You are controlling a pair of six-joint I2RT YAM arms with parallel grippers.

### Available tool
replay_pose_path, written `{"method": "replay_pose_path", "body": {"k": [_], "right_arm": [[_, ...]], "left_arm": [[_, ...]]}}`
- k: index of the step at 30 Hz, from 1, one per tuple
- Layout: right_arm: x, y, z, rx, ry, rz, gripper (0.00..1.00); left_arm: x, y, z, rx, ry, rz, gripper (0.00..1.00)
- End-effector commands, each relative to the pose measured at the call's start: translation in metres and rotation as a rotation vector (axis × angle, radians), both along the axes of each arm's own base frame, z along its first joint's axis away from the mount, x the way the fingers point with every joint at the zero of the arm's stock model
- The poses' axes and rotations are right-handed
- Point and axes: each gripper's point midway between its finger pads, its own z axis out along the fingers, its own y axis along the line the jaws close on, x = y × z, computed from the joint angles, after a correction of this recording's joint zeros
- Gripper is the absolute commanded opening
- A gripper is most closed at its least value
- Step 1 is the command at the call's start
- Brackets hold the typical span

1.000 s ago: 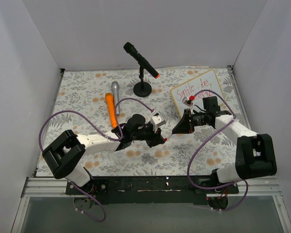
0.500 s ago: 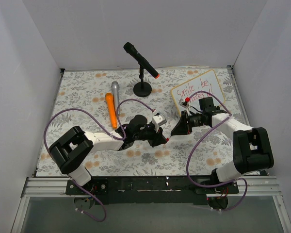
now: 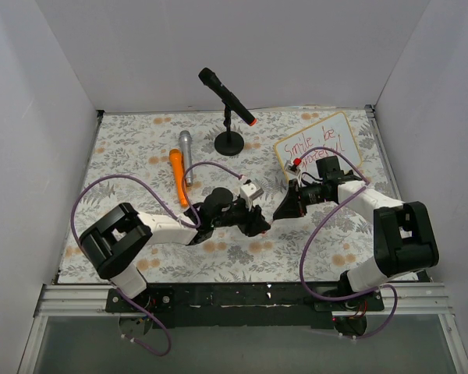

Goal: Write a sentence on the whiteboard
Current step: Insert the whiteboard marker without the cap into the pen cap.

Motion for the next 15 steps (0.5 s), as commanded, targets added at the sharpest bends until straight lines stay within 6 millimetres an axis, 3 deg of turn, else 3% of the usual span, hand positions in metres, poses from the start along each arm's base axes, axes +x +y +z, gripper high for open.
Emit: {"method": "replay_pose_path", "body": {"k": [1, 5, 7, 10, 15], "right_arm": [[0.007, 0.002, 0.003, -0.002, -0.027, 0.009, 0.01], [0.007, 0.002, 0.004, -0.004, -0.037, 0.01, 0.01], [0.007, 0.001, 0.005, -0.002, -0.036, 0.009, 0.01], [0.007, 0.002, 0.006, 0.003, -0.038, 0.013, 0.01], [0.005, 0.002, 0.009, 0.014, -0.035, 0.019, 0.01]], "left_arm": [[0.002, 0.003, 0.023, -0.065, -0.037, 0.027, 0.45], [-0.003, 0.013, 0.032, -0.079, -0.065, 0.029, 0.66], [-0.008, 0.022, 0.024, -0.062, -0.056, 0.021, 0.71], [-0.017, 0.032, 0.017, -0.067, -0.033, -0.028, 0.73], [-0.026, 0.028, 0.011, -0.07, -0.011, -0.114, 0.72]]}}
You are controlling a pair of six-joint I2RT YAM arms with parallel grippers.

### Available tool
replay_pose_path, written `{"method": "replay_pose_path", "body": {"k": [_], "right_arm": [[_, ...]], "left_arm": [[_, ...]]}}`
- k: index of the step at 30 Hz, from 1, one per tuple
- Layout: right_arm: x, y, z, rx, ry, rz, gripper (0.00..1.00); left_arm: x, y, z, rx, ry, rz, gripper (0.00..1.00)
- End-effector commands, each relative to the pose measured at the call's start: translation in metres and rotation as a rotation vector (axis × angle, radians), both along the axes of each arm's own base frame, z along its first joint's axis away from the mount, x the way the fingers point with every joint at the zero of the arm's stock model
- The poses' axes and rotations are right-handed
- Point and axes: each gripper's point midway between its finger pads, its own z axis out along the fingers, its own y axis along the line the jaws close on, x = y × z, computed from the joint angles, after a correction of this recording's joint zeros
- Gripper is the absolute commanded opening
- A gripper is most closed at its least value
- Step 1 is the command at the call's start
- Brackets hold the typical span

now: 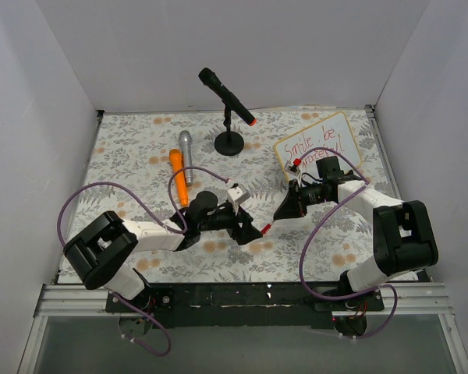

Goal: Write a sentence on the whiteboard
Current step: Insert the whiteboard marker without the cap into the pen cap.

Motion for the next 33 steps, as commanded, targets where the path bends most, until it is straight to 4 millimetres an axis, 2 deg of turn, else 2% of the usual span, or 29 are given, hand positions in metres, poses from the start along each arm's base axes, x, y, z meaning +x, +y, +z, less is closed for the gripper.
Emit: {"method": "replay_pose_path", "body": {"k": [1, 8, 14, 17, 20, 23, 24, 25, 27, 30, 31, 33], "right_arm": [[0.004, 0.004, 0.016, 0.035, -0.04, 0.023, 0.01], [0.001, 0.004, 0.019, 0.047, -0.041, 0.032, 0.01], [0.0, 0.006, 0.019, 0.057, -0.03, 0.039, 0.01], [-0.001, 0.006, 0.019, 0.058, -0.03, 0.041, 0.01], [-0.001, 0.006, 0.019, 0.057, -0.029, 0.042, 0.01], [-0.002, 0.007, 0.019, 0.057, -0.026, 0.044, 0.01], [-0.003, 0.007, 0.018, 0.058, -0.027, 0.048, 0.01], [-0.003, 0.007, 0.018, 0.056, -0.024, 0.048, 0.01], [-0.008, 0.01, 0.014, 0.046, -0.012, 0.062, 0.01], [-0.017, 0.015, 0.005, 0.025, 0.004, 0.088, 0.01], [-0.02, 0.017, 0.003, 0.016, 0.008, 0.095, 0.01], [-0.025, 0.019, -0.001, 0.01, 0.023, 0.108, 0.01]], "left_arm": [[-0.007, -0.007, 0.002, -0.018, -0.013, -0.095, 0.71], [-0.001, -0.02, -0.015, 0.007, 0.021, -0.127, 0.69], [0.005, -0.029, -0.014, -0.012, 0.026, -0.129, 0.65], [0.007, -0.037, -0.015, -0.015, 0.037, -0.152, 0.6], [0.007, -0.043, -0.019, -0.012, 0.058, -0.175, 0.45], [0.007, -0.048, -0.018, -0.016, 0.068, -0.204, 0.12], [0.007, -0.05, -0.016, -0.02, 0.069, -0.206, 0.03], [0.011, -0.052, -0.009, -0.029, 0.059, -0.199, 0.0], [0.017, -0.056, 0.002, -0.048, 0.032, -0.186, 0.0], [0.037, -0.067, 0.037, -0.105, -0.03, -0.178, 0.0], [0.045, -0.073, 0.056, -0.127, -0.068, -0.181, 0.0], [0.057, -0.074, 0.077, -0.16, -0.109, -0.166, 0.0]]}}
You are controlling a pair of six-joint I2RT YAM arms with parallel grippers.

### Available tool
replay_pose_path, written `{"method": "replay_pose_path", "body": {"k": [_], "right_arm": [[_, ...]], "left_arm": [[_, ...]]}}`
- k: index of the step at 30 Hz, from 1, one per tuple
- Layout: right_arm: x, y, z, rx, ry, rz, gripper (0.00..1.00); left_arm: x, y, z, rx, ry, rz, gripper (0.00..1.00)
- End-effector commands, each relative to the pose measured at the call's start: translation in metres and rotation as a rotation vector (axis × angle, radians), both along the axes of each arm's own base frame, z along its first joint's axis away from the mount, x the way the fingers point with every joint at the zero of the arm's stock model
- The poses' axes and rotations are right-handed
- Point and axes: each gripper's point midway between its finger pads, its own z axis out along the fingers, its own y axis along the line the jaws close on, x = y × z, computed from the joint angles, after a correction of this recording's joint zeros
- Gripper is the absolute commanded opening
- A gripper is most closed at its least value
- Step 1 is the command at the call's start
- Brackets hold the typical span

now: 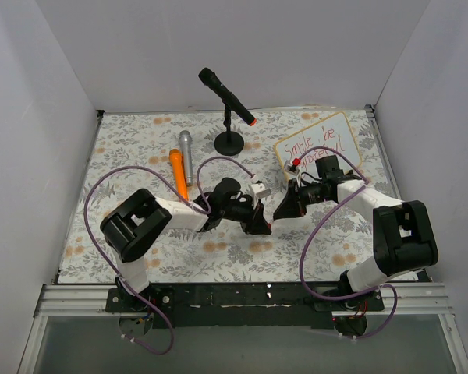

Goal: Write a sentence on the whiteboard
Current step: Insert the whiteboard marker without the cap into the pen cap.

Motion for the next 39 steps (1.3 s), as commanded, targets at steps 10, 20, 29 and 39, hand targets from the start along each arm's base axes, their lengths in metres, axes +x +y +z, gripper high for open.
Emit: {"method": "replay_pose_path", "body": {"k": [10, 20, 29, 39], "right_arm": [[-0.043, 0.033, -0.014, 0.006, 0.108, 0.171, 0.01], [-0.035, 0.039, -0.002, 0.002, 0.04, 0.213, 0.06], [0.02, 0.011, 0.061, 0.027, -0.122, 0.125, 0.7], [0.061, -0.009, 0.118, -0.043, -0.326, 0.069, 0.79]], "left_arm": [[0.071, -0.041, 0.2, -0.448, -0.352, 0.03, 0.0], [0.062, -0.031, 0.223, -0.45, -0.431, 0.009, 0.0], [0.0, 0.044, 0.087, -0.171, -0.166, 0.106, 0.0], [-0.008, 0.095, 0.047, -0.022, 0.032, 0.38, 0.0]]}}
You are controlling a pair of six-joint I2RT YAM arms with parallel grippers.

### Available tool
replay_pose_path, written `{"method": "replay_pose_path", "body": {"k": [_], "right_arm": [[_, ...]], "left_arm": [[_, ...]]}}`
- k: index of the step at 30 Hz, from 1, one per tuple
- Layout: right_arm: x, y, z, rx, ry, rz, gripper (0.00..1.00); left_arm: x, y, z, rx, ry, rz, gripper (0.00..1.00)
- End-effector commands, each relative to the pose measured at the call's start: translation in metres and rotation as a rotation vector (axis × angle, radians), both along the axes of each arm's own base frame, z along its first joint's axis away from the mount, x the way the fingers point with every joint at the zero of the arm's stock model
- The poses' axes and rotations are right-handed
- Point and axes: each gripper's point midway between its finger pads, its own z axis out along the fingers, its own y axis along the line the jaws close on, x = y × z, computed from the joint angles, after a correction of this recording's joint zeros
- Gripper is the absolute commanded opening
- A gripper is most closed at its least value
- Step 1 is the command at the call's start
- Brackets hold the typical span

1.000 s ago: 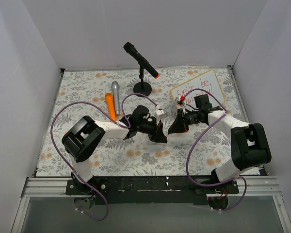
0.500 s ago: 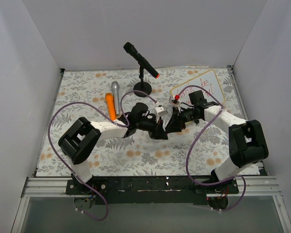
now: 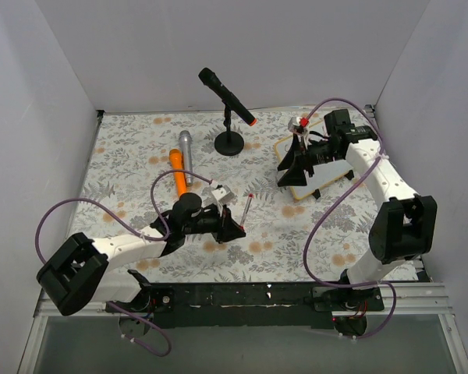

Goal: Write a sentence on the whiteboard
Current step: Put down the whiteboard marker at the center of the board, then reset both arms

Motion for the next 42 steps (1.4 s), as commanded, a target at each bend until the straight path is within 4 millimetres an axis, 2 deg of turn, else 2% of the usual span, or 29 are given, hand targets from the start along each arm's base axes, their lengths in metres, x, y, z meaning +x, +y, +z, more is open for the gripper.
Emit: {"method": "replay_pose_path", "body": {"k": [1, 2, 3, 4, 5, 6, 7, 9, 10, 12, 16, 19, 20, 21, 23, 24, 27, 28, 29, 30, 31, 33, 35, 37, 38, 39, 42], "right_arm": [[-0.011, -0.011, 0.011, -0.076, -0.076, -0.032, 0.79], [-0.017, -0.014, -0.001, -0.103, -0.05, -0.055, 0.79], [-0.007, -0.019, -0.005, -0.142, -0.107, -0.101, 0.79], [-0.01, -0.023, 0.004, -0.152, -0.162, -0.134, 0.79], [-0.015, -0.029, -0.01, -0.179, -0.124, -0.175, 0.79], [-0.006, -0.034, -0.012, -0.206, -0.179, -0.219, 0.79], [-0.01, -0.038, -0.005, -0.202, -0.223, -0.249, 0.8], [-0.01, -0.048, -0.011, -0.206, -0.227, -0.313, 0.8], [-0.012, -0.052, -0.006, -0.197, -0.245, -0.331, 0.8], [-0.013, -0.062, -0.003, -0.182, -0.241, -0.372, 0.8], [-0.013, -0.076, 0.003, -0.167, -0.25, -0.425, 0.81], [-0.015, -0.082, 0.008, -0.165, -0.267, -0.445, 0.81], [-0.015, -0.084, 0.01, -0.169, -0.274, -0.455, 0.81], [-0.015, -0.087, 0.012, -0.181, -0.283, -0.471, 0.81], [-0.013, -0.092, 0.019, -0.195, -0.305, -0.495, 0.82], [-0.012, -0.097, 0.022, -0.213, -0.317, -0.529, 0.82], [-0.004, -0.11, 0.039, -0.241, -0.336, -0.638, 0.87], [-0.002, -0.113, 0.043, -0.244, -0.334, -0.668, 0.9], [0.0, -0.115, 0.052, -0.234, -0.318, -0.712, 0.9], [0.003, -0.121, 0.057, -0.242, -0.321, -0.754, 0.91], [0.004, -0.123, 0.062, -0.234, -0.313, -0.784, 0.92], [0.009, -0.13, 0.08, -0.21, -0.306, -0.879, 0.93], [0.015, -0.145, 0.092, -0.207, -0.314, -0.972, 0.94], [0.021, -0.16, 0.108, -0.21, -0.347, -1.075, 0.96], [0.022, -0.165, 0.111, -0.214, -0.358, -1.106, 0.96], [0.026, -0.174, 0.116, -0.23, -0.378, -1.163, 0.96], [0.028, -0.183, 0.125, -0.235, -0.408, -1.211, 0.96]], "left_arm": [[0.029, 0.017, -0.002, 0.047, 0.103, 0.244, 0.0], [0.034, 0.02, -0.006, 0.061, 0.134, 0.29, 0.0], [0.041, 0.028, -0.014, 0.092, 0.211, 0.379, 0.0], [0.052, 0.032, -0.016, 0.105, 0.252, 0.437, 0.0], [0.056, 0.036, -0.021, 0.124, 0.293, 0.472, 0.0], [0.056, 0.042, -0.032, 0.174, 0.35, 0.502, 0.0], [0.063, 0.042, -0.027, 0.18, 0.365, 0.519, 0.02], [0.061, 0.051, -0.052, 0.291, 0.428, 0.555, 0.06], [0.067, 0.051, -0.052, 0.311, 0.422, 0.577, 0.07], [0.068, 0.059, -0.065, 0.379, 0.441, 0.605, 0.11], [0.078, 0.066, -0.071, 0.45, 0.411, 0.638, 0.2], [0.082, 0.067, -0.068, 0.462, 0.394, 0.646, 0.23], [0.084, 0.067, -0.065, 0.46, 0.385, 0.645, 0.27], [0.085, 0.065, -0.056, 0.439, 0.371, 0.643, 0.42], [0.087, 0.065, -0.043, 0.413, 0.35, 0.647, 0.6], [0.089, 0.062, -0.022, 0.366, 0.314, 0.643, 0.69], [0.093, 0.06, 0.019, 0.27, 0.229, 0.634, 0.77], [0.093, 0.061, 0.046, 0.206, 0.177, 0.63, 0.83], [0.093, 0.062, 0.062, 0.171, 0.143, 0.63, 0.87], [0.094, 0.064, 0.076, 0.142, 0.11, 0.638, 0.96], [0.092, 0.069, 0.11, 0.066, 0.045, 0.645, 0.98], [0.092, 0.076, 0.143, -0.009, -0.015, 0.671, 0.98], [0.095, 0.093, 0.181, -0.092, -0.07, 0.758, 0.98], [0.096, 0.101, 0.199, -0.12, -0.093, 0.798, 0.98], [0.095, 0.105, 0.217, -0.137, -0.117, 0.805, 0.98], [0.095, 0.107, 0.223, -0.142, -0.125, 0.812, 0.98], [0.095, 0.113, 0.238, -0.141, -0.157, 0.827, 0.98]]}}
